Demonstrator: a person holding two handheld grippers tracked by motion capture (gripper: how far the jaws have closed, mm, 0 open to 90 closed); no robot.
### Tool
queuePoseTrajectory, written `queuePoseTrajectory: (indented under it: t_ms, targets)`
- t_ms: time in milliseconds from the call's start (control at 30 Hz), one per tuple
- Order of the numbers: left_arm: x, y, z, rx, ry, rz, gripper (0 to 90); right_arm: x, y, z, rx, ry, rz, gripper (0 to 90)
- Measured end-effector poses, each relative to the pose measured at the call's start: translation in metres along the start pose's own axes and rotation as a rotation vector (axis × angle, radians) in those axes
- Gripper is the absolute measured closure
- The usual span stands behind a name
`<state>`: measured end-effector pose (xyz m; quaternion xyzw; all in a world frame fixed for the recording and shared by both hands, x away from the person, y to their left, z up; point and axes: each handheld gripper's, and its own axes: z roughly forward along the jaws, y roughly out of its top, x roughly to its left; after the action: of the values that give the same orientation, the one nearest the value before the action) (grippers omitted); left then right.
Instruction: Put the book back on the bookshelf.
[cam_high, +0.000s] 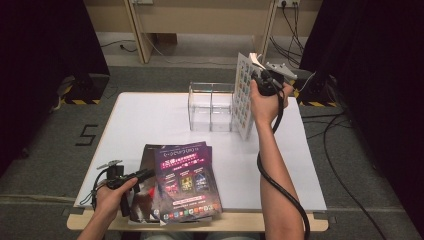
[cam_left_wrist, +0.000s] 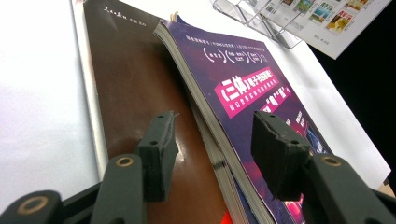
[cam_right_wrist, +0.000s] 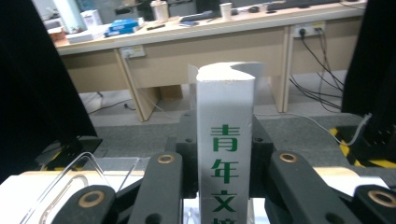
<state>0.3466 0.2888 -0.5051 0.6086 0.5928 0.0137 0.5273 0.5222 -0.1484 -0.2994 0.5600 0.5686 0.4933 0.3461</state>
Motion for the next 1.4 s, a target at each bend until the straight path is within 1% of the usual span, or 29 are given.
queuePoseTrajectory:
  t_ms: [100, 200, 300, 467, 567, 600, 633, 733, 800, 867, 933, 1100, 1167, 1233, 1300, 1367, 1400]
  targets:
    - [0.000, 0.000, 0.000, 0.001, 0.001, 0.001, 49.6, -0.002, -0.007, -0.008, 0.012, -0.010, -0.003, 73.3]
    - [-0.001, 0.000, 0.000, 0.003, 0.001, 0.003, 49.6, -0.003, -0.012, -0.017, 0.047, -0.011, -0.011, 72.8]
    - [-0.002, -0.001, 0.001, 0.002, -0.001, 0.004, 49.6, -0.004, -0.013, -0.025, 0.089, -0.003, -0.017, 72.7]
    - [-0.003, -0.001, 0.001, 0.003, 0.000, 0.002, 49.6, -0.007, -0.014, -0.034, 0.124, -0.007, -0.016, 72.2]
    - [-0.002, -0.001, 0.001, 0.003, -0.001, 0.004, 49.6, -0.009, -0.011, -0.037, 0.158, -0.004, -0.005, 71.4]
    - [-0.003, -0.001, 0.001, 0.004, -0.001, 0.003, 49.6, -0.010, -0.009, -0.038, 0.166, -0.002, -0.010, 71.4]
    - [-0.002, -0.001, 0.001, 0.005, -0.001, 0.003, 49.6, -0.010, -0.008, -0.038, 0.181, -0.004, -0.012, 71.4]
    - [-0.003, -0.001, 0.001, 0.004, -0.002, 0.004, 49.5, -0.011, -0.002, -0.038, 0.219, 0.010, -0.017, 70.6]
    - [-0.003, -0.001, 0.000, 0.002, -0.002, 0.005, 49.5, -0.011, 0.001, -0.039, 0.220, 0.012, -0.019, 70.4]
    - [-0.002, -0.001, 0.001, 0.002, 0.000, 0.003, 49.5, -0.011, 0.003, -0.039, 0.237, 0.024, -0.015, 70.1]
    - [-0.003, -0.001, 0.001, 0.004, -0.001, 0.003, 49.6, -0.012, 0.005, -0.038, 0.238, 0.015, -0.028, 69.7]
    - [-0.003, -0.001, 0.001, 0.004, -0.002, 0.004, 49.5, -0.011, 0.011, -0.034, 0.255, 0.020, -0.038, 67.1]
    - [-0.003, -0.001, 0.001, 0.004, -0.002, 0.004, 49.5, -0.011, 0.013, -0.030, 0.282, 0.021, -0.039, 66.7]
    - [-0.003, -0.001, 0.000, 0.002, -0.003, 0.006, 49.5, -0.011, 0.015, -0.026, 0.306, 0.014, -0.052, 67.2]
    - [-0.002, 0.000, 0.000, 0.003, -0.003, 0.006, 49.5, -0.012, 0.017, -0.023, 0.328, 0.009, -0.056, 66.9]
    - [-0.002, 0.000, 0.000, 0.002, -0.002, 0.004, 49.5, -0.012, 0.018, -0.021, 0.344, 0.009, -0.049, 67.0]
    - [-0.001, 0.000, 0.000, 0.002, -0.002, 0.005, 49.5, -0.011, 0.019, -0.019, 0.357, 0.006, -0.056, 67.3]
